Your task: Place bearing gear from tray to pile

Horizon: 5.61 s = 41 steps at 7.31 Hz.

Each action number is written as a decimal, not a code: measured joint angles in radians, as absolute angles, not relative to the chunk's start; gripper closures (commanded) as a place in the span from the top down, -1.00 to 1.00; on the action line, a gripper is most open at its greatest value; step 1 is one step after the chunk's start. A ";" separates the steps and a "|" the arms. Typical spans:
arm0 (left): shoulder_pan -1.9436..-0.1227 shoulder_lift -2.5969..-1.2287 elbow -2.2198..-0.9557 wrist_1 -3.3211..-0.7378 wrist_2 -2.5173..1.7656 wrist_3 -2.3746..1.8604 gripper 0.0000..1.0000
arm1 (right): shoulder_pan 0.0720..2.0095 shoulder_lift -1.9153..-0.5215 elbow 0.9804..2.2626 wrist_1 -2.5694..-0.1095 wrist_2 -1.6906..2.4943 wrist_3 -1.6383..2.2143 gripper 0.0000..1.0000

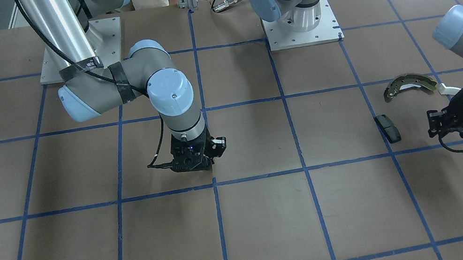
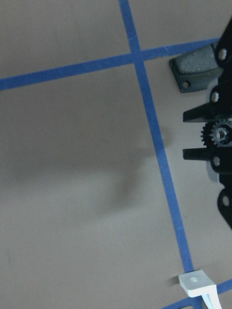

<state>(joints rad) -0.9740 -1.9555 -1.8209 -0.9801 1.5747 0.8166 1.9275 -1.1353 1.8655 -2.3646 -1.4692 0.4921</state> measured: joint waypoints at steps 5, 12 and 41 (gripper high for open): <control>-0.957 -1.916 -1.932 -0.866 1.592 0.827 1.00 | 1.715 -1.297 1.578 -1.907 -1.526 0.269 1.00; -1.490 -1.813 -1.830 -1.070 1.611 0.202 1.00 | 1.600 -1.550 1.565 -1.702 -1.632 0.036 1.00; -1.997 -2.123 -1.689 -0.900 1.528 -0.502 -1.00 | 1.605 -1.509 1.514 -1.663 -1.526 0.091 1.00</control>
<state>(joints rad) -1.9973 -2.1230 -1.6892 -0.8996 1.5283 -0.5025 1.6045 -1.5095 1.5142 -1.6628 -1.5255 0.0905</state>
